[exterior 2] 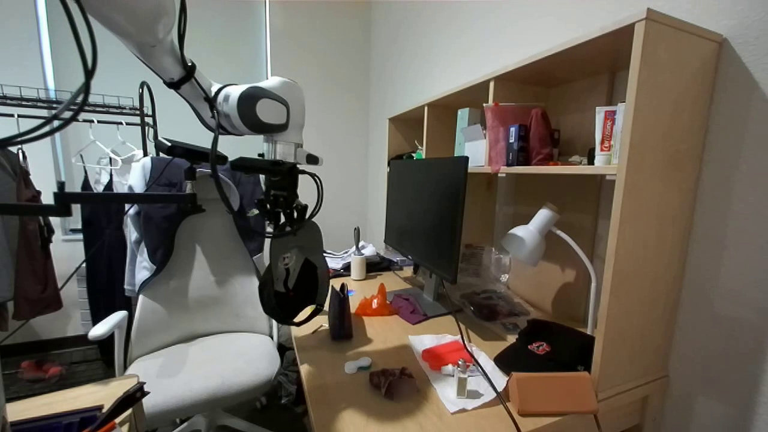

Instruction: Move one black cap to the left side of the desk

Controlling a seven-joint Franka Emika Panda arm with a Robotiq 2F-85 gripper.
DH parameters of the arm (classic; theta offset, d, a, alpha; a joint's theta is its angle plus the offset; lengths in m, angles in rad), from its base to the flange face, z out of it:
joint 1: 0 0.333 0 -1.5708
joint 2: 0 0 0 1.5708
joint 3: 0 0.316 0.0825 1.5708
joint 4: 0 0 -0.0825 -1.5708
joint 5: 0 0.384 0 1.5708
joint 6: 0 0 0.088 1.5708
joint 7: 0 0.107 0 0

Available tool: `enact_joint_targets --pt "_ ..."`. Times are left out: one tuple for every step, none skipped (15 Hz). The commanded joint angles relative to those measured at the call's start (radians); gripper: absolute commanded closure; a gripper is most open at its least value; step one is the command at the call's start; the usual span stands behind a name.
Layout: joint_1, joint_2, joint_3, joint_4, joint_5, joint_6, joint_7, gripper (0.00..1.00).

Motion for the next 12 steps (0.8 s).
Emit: enact_joint_targets --pt "0.014 0.061 0.017 0.106 0.026 -0.001 -0.073 0.92" --pt "0.018 0.068 0.022 0.131 0.024 0.001 -0.077 0.92" --pt "0.02 0.078 0.031 0.166 0.008 0.009 -0.064 0.92" --pt "0.019 0.088 0.037 0.197 -0.011 0.021 -0.05 0.92" --pt "0.017 0.113 0.043 0.242 -0.038 0.035 -0.034 0.92" --pt "0.014 0.13 0.046 0.271 -0.062 0.065 -0.013 0.92" --pt "0.009 0.149 0.042 0.297 -0.067 0.059 -0.032 0.92" --pt "0.014 0.096 0.044 0.233 -0.032 0.045 -0.032 0.92" --pt "0.012 0.106 0.044 0.25 -0.033 0.045 -0.032 0.91" --pt "0.012 0.109 0.044 0.25 -0.033 0.045 -0.032 0.91" --pt "0.012 0.109 0.044 0.246 -0.033 0.045 -0.032 0.91" --pt "0.013 0.109 0.045 0.244 -0.033 0.045 -0.032 0.92"
